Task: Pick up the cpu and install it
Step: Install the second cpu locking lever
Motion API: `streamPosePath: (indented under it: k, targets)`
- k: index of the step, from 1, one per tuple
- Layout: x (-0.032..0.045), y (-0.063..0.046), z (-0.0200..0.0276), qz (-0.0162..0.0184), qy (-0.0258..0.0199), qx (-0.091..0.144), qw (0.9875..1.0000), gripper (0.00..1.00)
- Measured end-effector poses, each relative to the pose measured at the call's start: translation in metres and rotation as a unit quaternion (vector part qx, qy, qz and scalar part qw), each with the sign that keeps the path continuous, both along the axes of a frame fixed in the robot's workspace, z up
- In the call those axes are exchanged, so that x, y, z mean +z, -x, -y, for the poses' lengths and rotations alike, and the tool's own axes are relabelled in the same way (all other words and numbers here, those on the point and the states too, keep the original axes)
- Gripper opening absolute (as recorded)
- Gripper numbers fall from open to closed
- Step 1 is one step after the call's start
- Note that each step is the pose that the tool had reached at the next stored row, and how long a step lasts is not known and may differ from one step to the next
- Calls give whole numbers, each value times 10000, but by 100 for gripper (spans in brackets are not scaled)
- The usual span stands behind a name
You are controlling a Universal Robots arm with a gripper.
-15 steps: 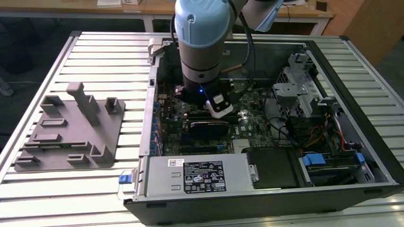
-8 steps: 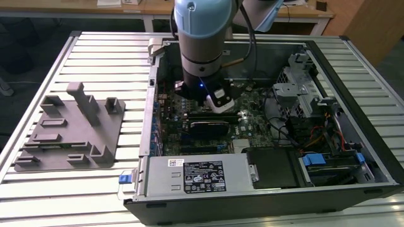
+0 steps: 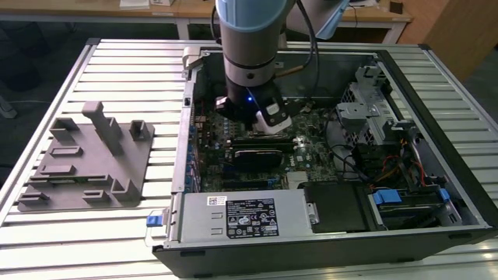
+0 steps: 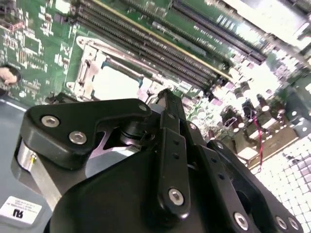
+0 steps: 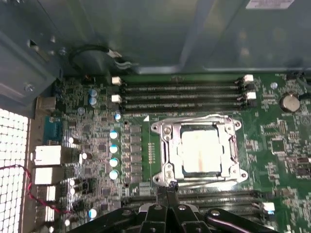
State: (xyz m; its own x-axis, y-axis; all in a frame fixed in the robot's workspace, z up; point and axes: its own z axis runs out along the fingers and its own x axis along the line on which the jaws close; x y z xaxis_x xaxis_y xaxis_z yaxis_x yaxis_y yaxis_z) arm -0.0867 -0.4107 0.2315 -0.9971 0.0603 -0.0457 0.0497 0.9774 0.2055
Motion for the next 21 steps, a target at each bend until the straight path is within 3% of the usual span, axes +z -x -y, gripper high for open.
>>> streamPosePath:
  k: [12, 21]
  targets:
    - [1, -195, -54, 0, 315, -29, 9995, 11]
    - [-1, -305, -214, 0, 467, -30, 9989, 11]
